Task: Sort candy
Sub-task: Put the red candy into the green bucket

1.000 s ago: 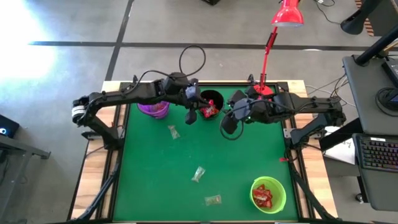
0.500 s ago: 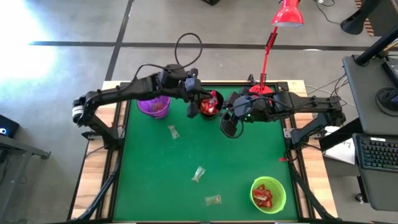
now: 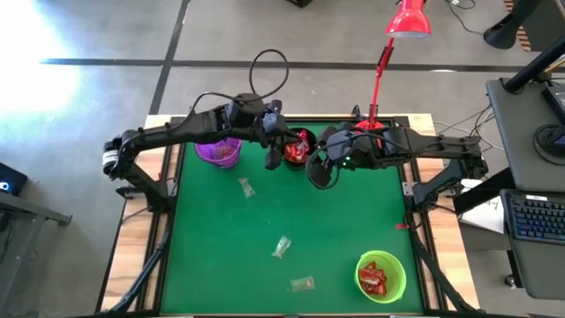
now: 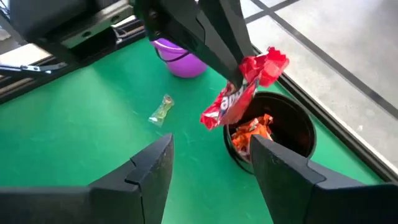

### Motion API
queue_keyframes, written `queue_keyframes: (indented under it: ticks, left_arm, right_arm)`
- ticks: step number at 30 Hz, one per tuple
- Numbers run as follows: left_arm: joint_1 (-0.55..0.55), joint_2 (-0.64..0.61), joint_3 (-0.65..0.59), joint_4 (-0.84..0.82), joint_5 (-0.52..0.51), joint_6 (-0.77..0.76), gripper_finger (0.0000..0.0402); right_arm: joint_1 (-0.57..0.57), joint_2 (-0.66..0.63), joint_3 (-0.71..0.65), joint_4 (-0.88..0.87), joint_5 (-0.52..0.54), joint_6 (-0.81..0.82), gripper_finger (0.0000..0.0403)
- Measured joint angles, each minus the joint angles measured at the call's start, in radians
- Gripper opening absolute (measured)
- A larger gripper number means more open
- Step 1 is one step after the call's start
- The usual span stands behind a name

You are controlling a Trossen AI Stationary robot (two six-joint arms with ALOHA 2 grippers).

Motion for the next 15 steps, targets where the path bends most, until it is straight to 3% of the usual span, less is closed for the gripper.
queue_keyframes:
  ticks: [6, 10, 15]
  left_arm:
    - [-0.001, 0.0, 0.0, 0.032, 0.007, 0.0, 0.0]
    - [-0.001, 0.0, 0.001, 0.033, 0.041, -0.001, 0.0]
    - [0.0, 0.0, 0.002, 0.036, 0.047, -0.001, 0.0]
  right_arm:
    - [-0.035, 0.039, 0.0, 0.016, 0.01, -0.052, 0.0205]
    - [-0.055, 0.051, 0.0, 0.017, 0.094, -0.063, 0.0206]
    - [-0.085, 0.051, 0.0, 0.061, 0.092, -0.086, 0.0206]
